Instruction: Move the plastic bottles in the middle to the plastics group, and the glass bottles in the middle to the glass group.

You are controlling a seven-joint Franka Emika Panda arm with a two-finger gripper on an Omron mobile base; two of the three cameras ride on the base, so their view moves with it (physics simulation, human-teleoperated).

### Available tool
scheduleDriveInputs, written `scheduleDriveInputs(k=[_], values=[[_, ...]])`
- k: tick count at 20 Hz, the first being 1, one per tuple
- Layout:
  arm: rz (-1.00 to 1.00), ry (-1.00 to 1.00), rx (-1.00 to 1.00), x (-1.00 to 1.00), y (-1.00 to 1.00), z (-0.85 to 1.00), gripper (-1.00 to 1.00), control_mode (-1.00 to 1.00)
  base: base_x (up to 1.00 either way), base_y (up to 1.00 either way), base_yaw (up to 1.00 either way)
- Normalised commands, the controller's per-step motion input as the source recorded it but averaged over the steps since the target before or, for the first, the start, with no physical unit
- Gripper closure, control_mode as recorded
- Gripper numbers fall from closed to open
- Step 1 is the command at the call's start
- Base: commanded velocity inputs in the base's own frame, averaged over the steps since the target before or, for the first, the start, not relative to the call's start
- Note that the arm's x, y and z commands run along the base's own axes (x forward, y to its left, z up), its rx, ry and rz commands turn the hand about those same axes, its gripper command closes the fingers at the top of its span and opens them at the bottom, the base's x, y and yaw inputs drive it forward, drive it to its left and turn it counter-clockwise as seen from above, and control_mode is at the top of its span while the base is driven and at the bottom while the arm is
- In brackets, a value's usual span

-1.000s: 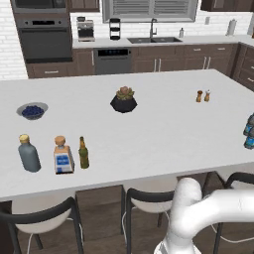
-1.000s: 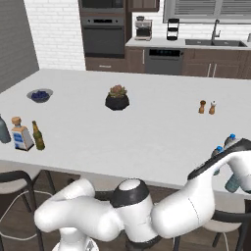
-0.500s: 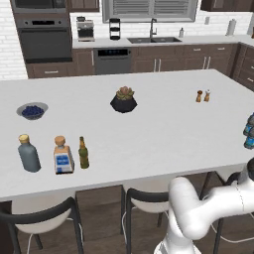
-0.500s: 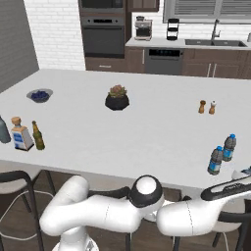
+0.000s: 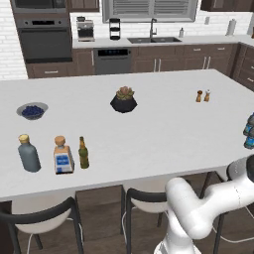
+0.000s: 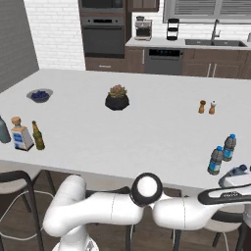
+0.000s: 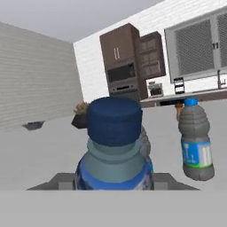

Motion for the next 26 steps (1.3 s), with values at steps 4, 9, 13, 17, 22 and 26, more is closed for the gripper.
scheduleDriveInputs(k=[4,9,13,17,22,26], values=[[0.15,-0.11,-0.33,0.0,-0.4,0.15,1.0,-1.0,0.0,0.0,0.0],[0.08,-0.02,-0.29,0.0,-0.35,0.07,1.0,-1.0,0.0,0.0,0.0],[0.08,0.0,-0.12,0.0,-0.15,0.0,1.0,-1.0,0.0,0.0,0.0],[0.11,0.03,0.0,0.0,-0.06,0.0,1.0,-1.0,0.0,0.0,0.0],[0.11,0.1,0.01,0.0,-0.05,0.0,1.0,-1.0,0.0,0.0,0.0],[0.09,0.17,0.0,0.03,0.0,0.0,1.0,-1.0,0.0,0.0,0.0]])
